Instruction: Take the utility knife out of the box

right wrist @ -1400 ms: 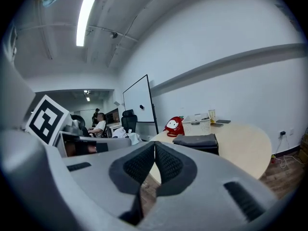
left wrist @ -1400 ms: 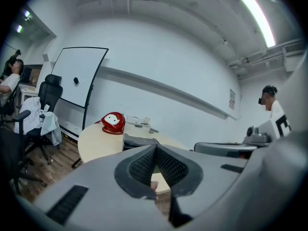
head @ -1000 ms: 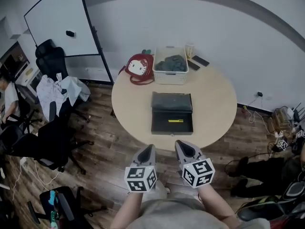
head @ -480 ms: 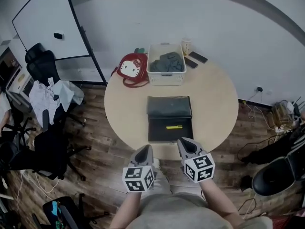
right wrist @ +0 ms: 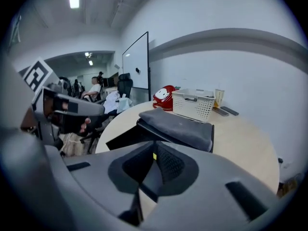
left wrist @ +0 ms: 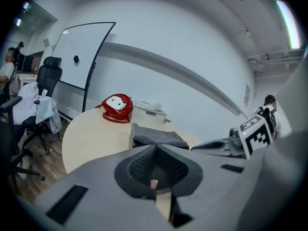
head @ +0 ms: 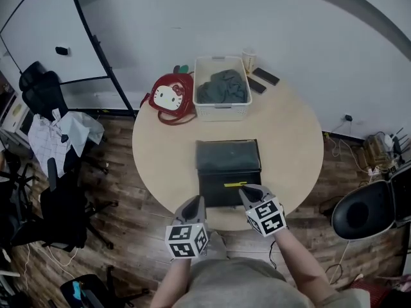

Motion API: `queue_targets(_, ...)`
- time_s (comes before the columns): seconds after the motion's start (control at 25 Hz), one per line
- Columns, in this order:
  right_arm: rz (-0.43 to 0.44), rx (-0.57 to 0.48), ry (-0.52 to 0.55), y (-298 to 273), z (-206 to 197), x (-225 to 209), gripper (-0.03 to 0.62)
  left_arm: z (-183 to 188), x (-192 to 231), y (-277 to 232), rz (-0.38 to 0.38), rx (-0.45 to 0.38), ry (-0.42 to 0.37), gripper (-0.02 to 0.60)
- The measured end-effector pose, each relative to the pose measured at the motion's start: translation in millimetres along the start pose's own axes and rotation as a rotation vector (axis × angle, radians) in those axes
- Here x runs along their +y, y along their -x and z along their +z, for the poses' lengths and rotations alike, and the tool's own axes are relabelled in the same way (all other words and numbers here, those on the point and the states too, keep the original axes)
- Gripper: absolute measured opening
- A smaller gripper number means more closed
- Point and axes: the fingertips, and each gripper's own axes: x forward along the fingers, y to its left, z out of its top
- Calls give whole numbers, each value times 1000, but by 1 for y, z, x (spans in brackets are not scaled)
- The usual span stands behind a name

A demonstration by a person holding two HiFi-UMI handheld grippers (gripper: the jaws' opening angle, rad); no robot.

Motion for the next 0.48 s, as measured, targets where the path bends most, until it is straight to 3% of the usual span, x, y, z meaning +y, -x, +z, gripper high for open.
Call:
queue_targets(0.28,119,288,321,-43,-31,5,2,14,18,-20,-16,20,0,5)
queue_targets(0.48,190,442,474,-65,-50,2,14,18,32,-31,-10,47,-6,5)
